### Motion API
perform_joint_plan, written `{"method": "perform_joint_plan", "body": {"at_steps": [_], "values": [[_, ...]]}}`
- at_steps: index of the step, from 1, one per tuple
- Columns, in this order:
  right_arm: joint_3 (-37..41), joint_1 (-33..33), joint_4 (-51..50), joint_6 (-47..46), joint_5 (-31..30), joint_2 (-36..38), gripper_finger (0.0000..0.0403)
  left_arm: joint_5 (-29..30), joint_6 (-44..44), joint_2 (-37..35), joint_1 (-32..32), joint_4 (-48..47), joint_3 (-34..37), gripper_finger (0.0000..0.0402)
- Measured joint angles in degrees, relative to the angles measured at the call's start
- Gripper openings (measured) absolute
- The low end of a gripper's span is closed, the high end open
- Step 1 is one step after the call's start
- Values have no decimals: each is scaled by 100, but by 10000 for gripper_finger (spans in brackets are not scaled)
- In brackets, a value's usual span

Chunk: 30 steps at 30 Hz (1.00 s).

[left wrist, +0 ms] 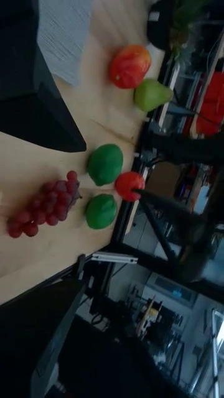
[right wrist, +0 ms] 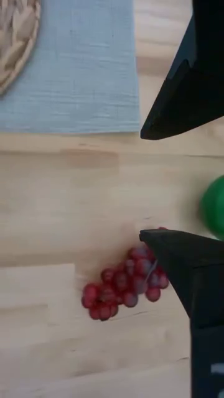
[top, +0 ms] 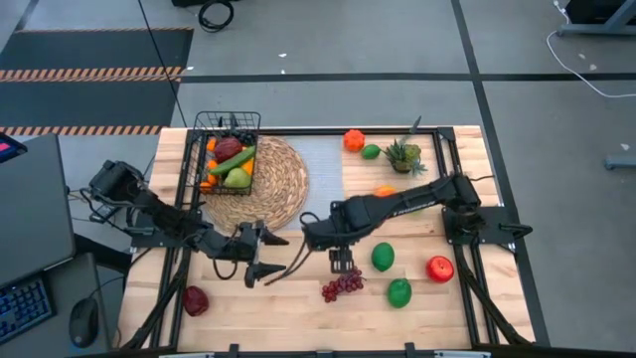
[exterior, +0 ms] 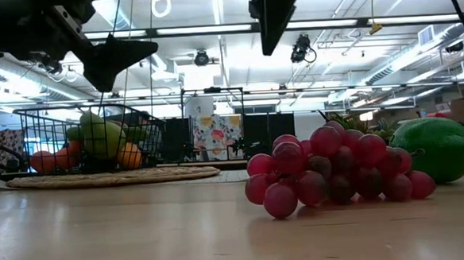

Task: Build produce basket
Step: Put the red grapes into the wire basket

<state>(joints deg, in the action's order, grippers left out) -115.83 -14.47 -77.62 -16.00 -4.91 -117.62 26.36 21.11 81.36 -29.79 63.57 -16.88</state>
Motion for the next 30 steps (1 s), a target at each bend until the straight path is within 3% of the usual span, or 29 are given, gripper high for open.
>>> {"method": "perform_joint_plan", "body": {"at_steps": [9,14,18,23,30], "values": [[1190,-343,805,-172,-257,192,252,609,223,0,-407,-39,0,357],[2312,-401,2211,-480,86,686,252,858,181,2,-552,-47,0,357],[3013,-431,2650,-713,279,1010,252,862,178,2,-552,-47,0,357],[3453,-655,2893,-539,338,1383,252,975,72,2,-546,-46,0,357],[3920,-1006,3103,-747,523,1342,252,998,69,2,-544,-45,0,357]]}}
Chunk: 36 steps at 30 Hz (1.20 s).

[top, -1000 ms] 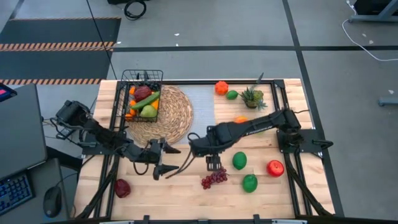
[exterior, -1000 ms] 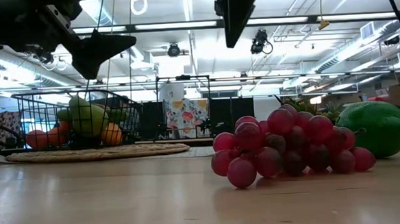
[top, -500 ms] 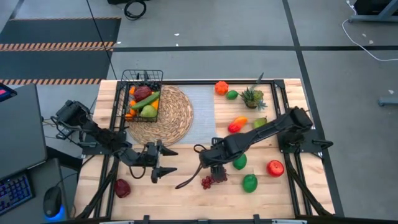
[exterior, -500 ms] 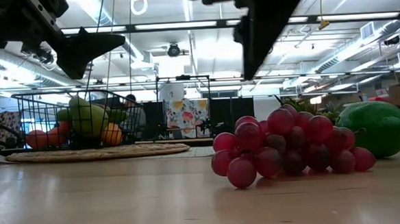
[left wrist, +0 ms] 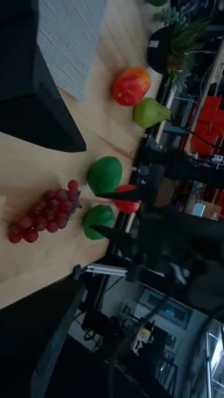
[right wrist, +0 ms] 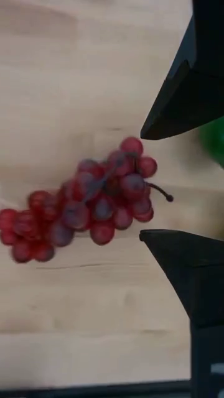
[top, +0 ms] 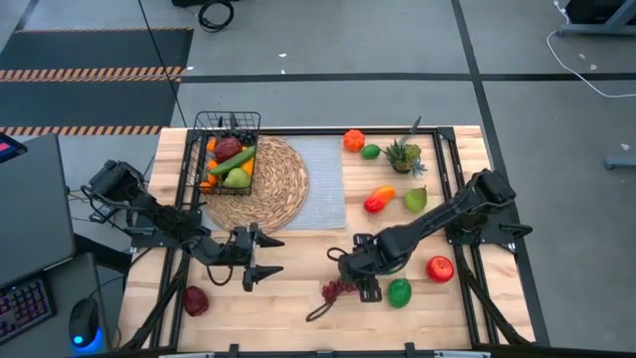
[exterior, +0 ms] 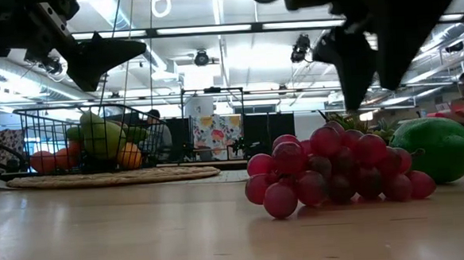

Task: Build produce basket
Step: Put the red grapes into the wire basket

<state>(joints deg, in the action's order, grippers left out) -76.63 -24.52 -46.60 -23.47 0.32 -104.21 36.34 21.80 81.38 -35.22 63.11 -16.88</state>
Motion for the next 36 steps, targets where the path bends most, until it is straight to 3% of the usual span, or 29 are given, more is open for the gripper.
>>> {"method": "perform_joint_plan", "body": {"at_steps": [9,31,36], "values": [[254,-132,-100,-668,-151,-81,252,11,151,2,0,-195,-4,357],[1112,-11,1833,-832,-443,-81,252,145,188,2,0,-267,-2,357],[1295,-10,2069,-523,-969,-81,236,160,188,2,0,-310,-2,357]]}}
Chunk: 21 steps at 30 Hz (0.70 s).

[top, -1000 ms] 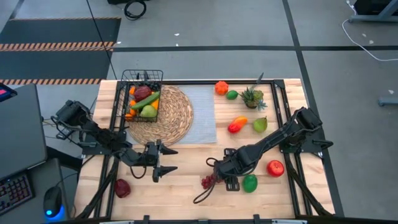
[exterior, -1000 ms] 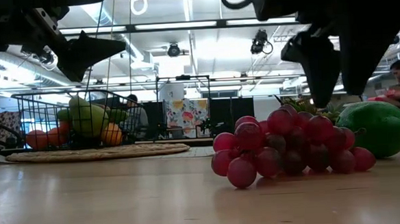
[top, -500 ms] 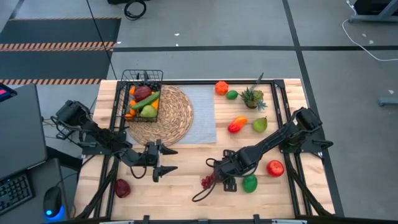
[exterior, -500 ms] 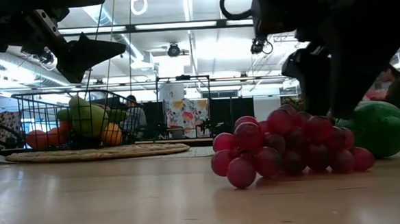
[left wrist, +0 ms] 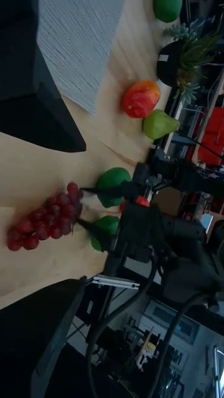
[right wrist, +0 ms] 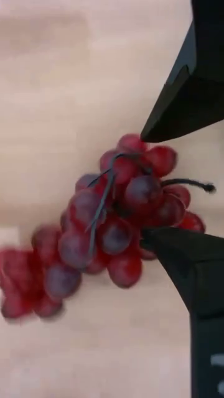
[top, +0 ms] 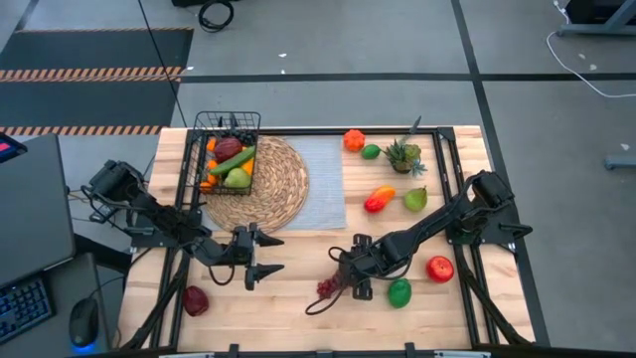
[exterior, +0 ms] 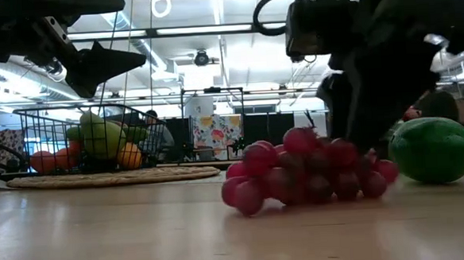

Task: Build produce basket
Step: Put the red grapes into the wire basket

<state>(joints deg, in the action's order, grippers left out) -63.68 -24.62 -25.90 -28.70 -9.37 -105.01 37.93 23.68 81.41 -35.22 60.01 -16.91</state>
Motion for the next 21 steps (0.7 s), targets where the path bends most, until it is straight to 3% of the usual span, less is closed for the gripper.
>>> {"method": "perform_joint_plan", "body": {"at_steps": [6,13,21], "values": [[10,56,311,762,-656,0,163,157,105,-3,0,-103,0,357],[9,203,445,1491,-1293,0,21,366,939,-4,61,-978,7,357],[9,408,667,2170,-951,0,8,367,1327,-4,368,-1226,7,357]]}}
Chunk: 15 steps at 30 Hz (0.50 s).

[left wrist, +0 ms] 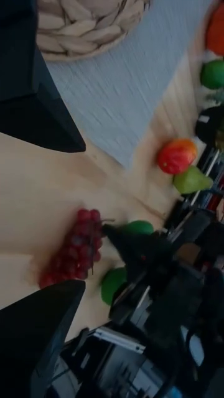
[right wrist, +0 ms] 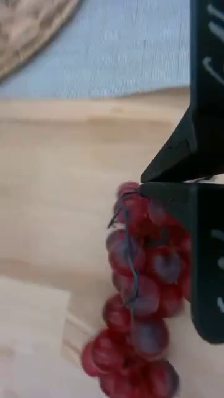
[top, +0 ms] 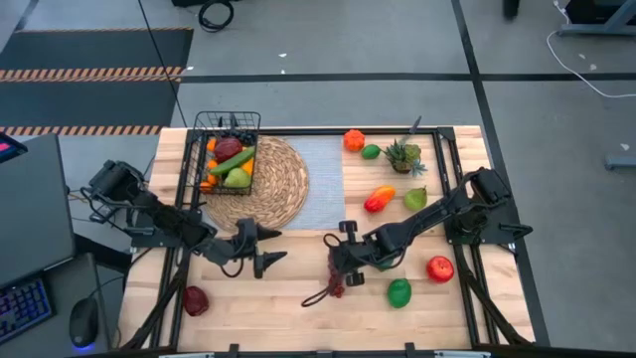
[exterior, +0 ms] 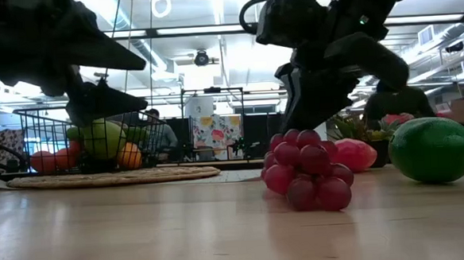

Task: Build produce basket
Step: Put the red grapes into the wire basket

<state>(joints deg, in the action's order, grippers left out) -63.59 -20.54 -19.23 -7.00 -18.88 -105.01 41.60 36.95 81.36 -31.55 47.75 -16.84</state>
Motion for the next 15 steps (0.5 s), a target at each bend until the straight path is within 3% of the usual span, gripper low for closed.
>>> {"method": "perform_joint_plan", "body": {"at_steps": [5,15], "values": [[0,75,-346,-105,845,40,26,0,147,0,19,-4,0,357],[-4,76,-373,-361,1340,777,206,21,168,0,-118,-7,0,357]]}}
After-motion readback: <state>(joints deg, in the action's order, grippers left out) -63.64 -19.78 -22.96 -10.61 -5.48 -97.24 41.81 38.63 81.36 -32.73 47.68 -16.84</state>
